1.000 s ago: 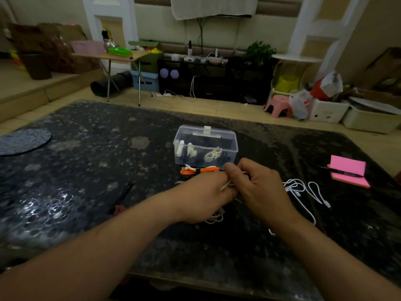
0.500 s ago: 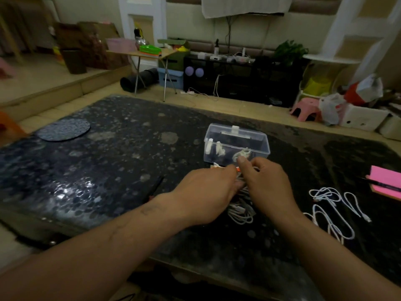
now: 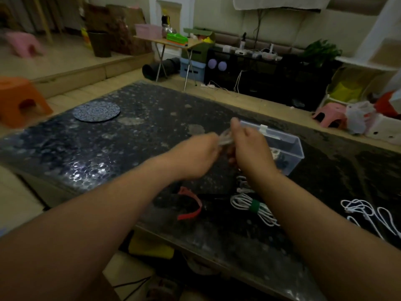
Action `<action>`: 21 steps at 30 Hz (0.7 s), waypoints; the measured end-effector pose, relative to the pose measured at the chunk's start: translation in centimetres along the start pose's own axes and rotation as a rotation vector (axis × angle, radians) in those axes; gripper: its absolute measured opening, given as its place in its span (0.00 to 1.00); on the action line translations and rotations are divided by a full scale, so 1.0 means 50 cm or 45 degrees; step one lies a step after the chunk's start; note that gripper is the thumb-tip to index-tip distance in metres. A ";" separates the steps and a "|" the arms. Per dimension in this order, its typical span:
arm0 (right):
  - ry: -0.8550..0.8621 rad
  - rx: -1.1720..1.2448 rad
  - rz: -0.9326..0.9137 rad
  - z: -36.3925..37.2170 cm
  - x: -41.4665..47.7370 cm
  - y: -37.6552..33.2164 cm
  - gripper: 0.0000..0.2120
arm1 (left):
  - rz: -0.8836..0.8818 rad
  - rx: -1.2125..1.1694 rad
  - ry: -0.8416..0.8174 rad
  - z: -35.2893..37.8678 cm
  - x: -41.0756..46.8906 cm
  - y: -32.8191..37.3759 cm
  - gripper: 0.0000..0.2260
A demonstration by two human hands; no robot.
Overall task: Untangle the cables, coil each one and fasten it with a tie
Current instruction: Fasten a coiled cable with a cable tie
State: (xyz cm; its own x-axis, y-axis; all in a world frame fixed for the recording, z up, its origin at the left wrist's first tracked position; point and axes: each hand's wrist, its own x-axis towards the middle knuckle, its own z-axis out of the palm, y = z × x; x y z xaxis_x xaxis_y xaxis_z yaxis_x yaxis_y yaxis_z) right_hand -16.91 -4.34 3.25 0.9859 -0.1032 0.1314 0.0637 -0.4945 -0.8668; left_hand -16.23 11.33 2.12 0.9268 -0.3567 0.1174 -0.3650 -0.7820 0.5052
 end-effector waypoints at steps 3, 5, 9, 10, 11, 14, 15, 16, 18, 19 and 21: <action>-0.138 0.128 0.101 0.033 0.019 -0.016 0.19 | -0.168 -0.220 0.160 -0.073 -0.003 -0.057 0.13; -0.307 -0.153 0.016 0.065 0.024 0.008 0.13 | -0.255 -0.318 0.223 -0.091 -0.007 -0.095 0.15; -0.629 -0.719 -0.172 0.116 0.018 0.071 0.06 | -0.315 -0.536 0.275 -0.094 -0.013 -0.130 0.18; -0.657 -0.806 -0.246 0.124 0.019 0.079 0.09 | -0.316 -0.549 0.284 -0.096 -0.014 -0.132 0.18; -0.680 -0.856 -0.323 0.128 0.020 0.081 0.13 | -0.314 -0.568 0.291 -0.099 -0.014 -0.133 0.18; -0.842 -0.978 -0.505 0.145 0.034 0.076 0.18 | -0.302 -0.595 0.290 -0.104 -0.012 -0.134 0.18; -0.909 -1.034 -0.539 0.152 0.040 0.071 0.18 | -0.298 -0.590 0.279 -0.103 -0.011 -0.133 0.18; -0.957 -1.077 -0.570 0.161 0.046 0.068 0.17 | -0.293 -0.582 0.264 -0.102 -0.010 -0.131 0.17; -0.979 -1.124 -0.637 0.175 0.059 0.064 0.11 | -0.279 -0.560 0.233 -0.101 -0.010 -0.121 0.17; -0.966 -1.140 -0.667 0.180 0.064 0.063 0.07 | -0.270 -0.559 0.220 -0.100 -0.009 -0.117 0.17; -0.941 -1.153 -0.676 0.186 0.074 0.070 0.06 | -0.258 -0.542 0.191 -0.097 -0.008 -0.109 0.17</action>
State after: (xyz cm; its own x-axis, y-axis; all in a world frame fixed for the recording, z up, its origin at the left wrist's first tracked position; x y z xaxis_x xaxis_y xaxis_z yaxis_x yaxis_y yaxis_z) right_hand -11.60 1.59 -3.78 0.7418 0.6430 -0.1908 0.6329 -0.7652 -0.1179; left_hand -14.21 18.19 3.46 0.9893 -0.1170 0.0866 -0.1365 -0.5388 0.8313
